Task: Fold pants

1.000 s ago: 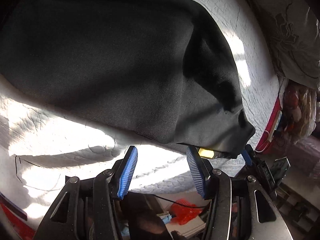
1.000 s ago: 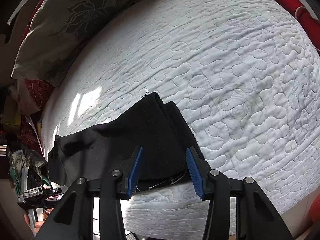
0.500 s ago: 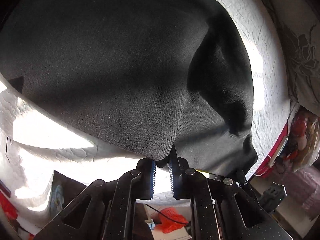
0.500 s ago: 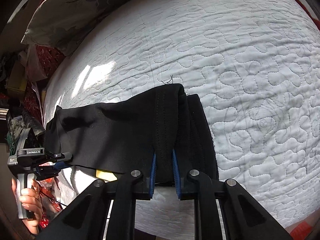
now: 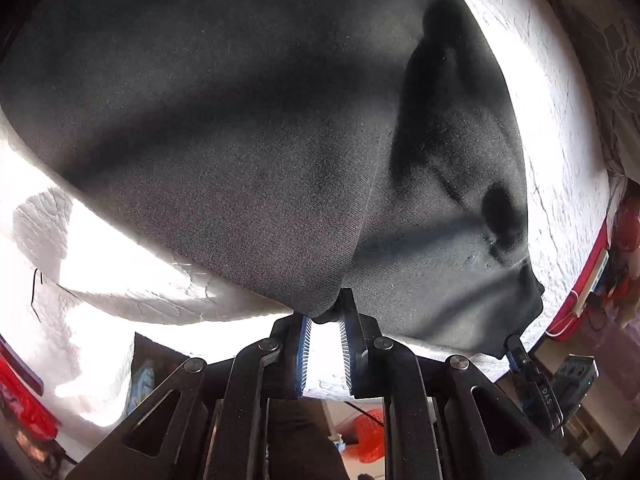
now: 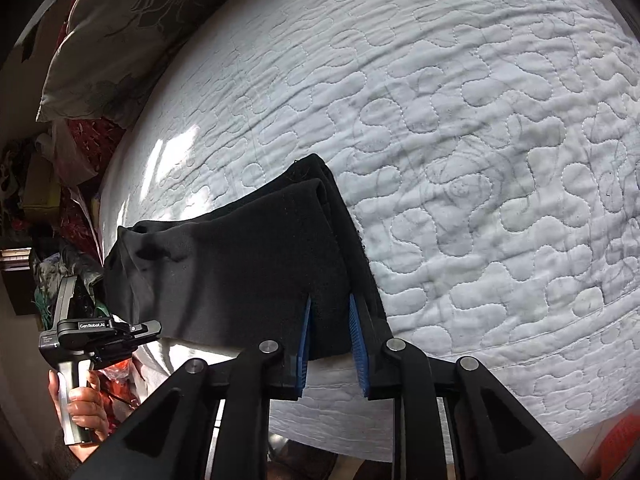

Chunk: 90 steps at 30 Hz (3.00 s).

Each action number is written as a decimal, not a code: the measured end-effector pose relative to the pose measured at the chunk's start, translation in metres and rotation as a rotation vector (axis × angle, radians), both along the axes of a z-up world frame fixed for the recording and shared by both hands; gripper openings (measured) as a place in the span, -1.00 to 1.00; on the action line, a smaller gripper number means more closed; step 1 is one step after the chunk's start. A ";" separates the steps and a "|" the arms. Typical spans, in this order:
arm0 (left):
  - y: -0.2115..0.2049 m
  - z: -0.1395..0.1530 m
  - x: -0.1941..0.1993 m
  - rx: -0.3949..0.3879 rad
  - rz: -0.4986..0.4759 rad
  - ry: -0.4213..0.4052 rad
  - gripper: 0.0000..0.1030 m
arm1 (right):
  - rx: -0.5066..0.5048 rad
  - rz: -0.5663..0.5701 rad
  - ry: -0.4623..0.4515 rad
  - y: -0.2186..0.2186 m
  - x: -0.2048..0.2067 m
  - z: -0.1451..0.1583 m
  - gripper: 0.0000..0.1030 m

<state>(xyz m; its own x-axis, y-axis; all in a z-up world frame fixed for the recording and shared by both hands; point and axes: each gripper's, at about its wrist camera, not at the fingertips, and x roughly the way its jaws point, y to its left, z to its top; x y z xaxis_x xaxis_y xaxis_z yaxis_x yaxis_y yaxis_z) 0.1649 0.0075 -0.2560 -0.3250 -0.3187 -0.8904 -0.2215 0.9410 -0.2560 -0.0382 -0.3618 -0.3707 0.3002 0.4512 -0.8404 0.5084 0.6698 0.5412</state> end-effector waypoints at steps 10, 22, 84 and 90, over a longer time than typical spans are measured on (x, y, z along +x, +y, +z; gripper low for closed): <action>-0.017 0.052 -0.009 -0.077 -0.096 -0.125 -0.51 | -0.129 0.005 -0.116 -0.011 0.026 0.032 0.09; -0.020 0.059 0.052 -0.027 -0.087 -0.209 -0.26 | -0.246 0.072 -0.082 -0.016 0.045 0.033 -0.66; 0.069 0.064 0.089 -0.033 -0.311 -0.194 0.18 | -0.269 0.030 -0.002 0.010 0.092 0.028 -0.16; -0.033 0.061 0.076 -0.185 -0.414 -0.158 0.43 | -0.239 0.006 -0.009 0.014 0.076 0.021 -0.16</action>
